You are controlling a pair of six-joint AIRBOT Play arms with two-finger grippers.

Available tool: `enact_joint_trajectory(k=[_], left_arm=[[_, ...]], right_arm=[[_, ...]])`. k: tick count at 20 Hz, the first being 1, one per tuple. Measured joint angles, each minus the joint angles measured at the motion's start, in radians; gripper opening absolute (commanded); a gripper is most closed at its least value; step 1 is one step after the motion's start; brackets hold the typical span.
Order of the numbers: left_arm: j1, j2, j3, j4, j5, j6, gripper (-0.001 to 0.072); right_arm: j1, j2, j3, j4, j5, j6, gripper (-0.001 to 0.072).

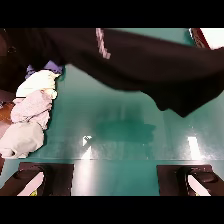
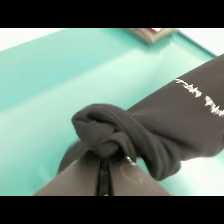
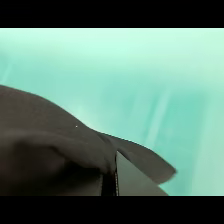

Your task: Fold the shirts.

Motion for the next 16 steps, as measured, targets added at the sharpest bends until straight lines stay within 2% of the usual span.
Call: enact_joint_trajectory(k=[4,6,11,15,16], left_arm=[[0.0,0.003,-0.155,0.006,-0.036,-0.027,0.0027],[0.0,-0.002,-0.257,0.037,-0.022,-0.034,0.0027],[0.0,-0.128,-0.433,0.093,0.112,-0.037,0.0028],[0.0,-0.307,-0.47,0.025,0.263,-0.005,0.0031],[0.0,-0.35,-0.473,0.001,0.29,0.002,0.0248]], right_arm=[[-0.001,0.017,-0.192,0.127,0.023,-0.001,0.0018],[-0.001,0.019,-0.315,0.164,-0.016,-0.001,0.0018],[-0.001,-0.064,-0.547,0.206,-0.162,-0.006,0.0019],[-0.002,-0.205,-0.598,0.203,-0.332,-0.028,0.0019],[-0.003,-0.245,-0.592,0.202,-0.37,-0.031,0.0033]])
